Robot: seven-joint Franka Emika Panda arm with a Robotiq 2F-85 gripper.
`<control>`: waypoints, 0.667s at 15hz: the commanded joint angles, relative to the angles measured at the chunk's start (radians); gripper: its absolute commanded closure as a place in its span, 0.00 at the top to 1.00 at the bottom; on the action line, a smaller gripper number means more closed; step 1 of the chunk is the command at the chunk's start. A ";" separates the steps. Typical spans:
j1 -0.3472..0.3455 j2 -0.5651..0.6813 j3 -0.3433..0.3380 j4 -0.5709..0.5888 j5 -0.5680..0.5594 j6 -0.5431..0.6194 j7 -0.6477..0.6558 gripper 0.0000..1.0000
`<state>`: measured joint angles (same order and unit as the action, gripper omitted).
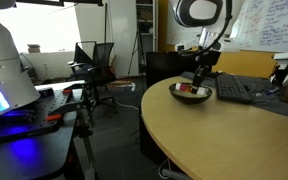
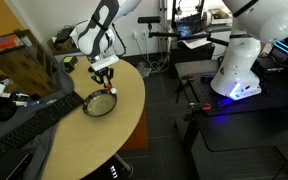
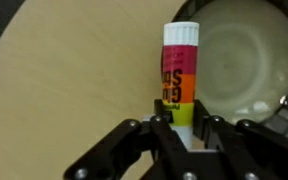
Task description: Put the glue stick inside the bowl
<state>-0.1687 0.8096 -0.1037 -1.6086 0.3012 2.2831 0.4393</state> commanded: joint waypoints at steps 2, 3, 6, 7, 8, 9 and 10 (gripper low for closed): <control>0.050 -0.045 0.026 -0.098 0.031 0.071 -0.024 0.08; 0.057 -0.049 0.035 -0.109 0.035 0.108 -0.038 0.08; 0.074 -0.048 0.051 -0.113 0.036 0.209 -0.047 0.08; 0.072 -0.046 0.057 -0.106 0.034 0.213 -0.054 0.08; 0.070 -0.045 0.061 -0.106 0.039 0.222 -0.054 0.58; 0.067 -0.046 0.066 -0.109 0.044 0.238 -0.062 0.60; 0.063 -0.051 0.067 -0.111 0.044 0.230 -0.066 0.66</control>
<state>-0.0932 0.7874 -0.0491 -1.6848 0.3111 2.4860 0.4165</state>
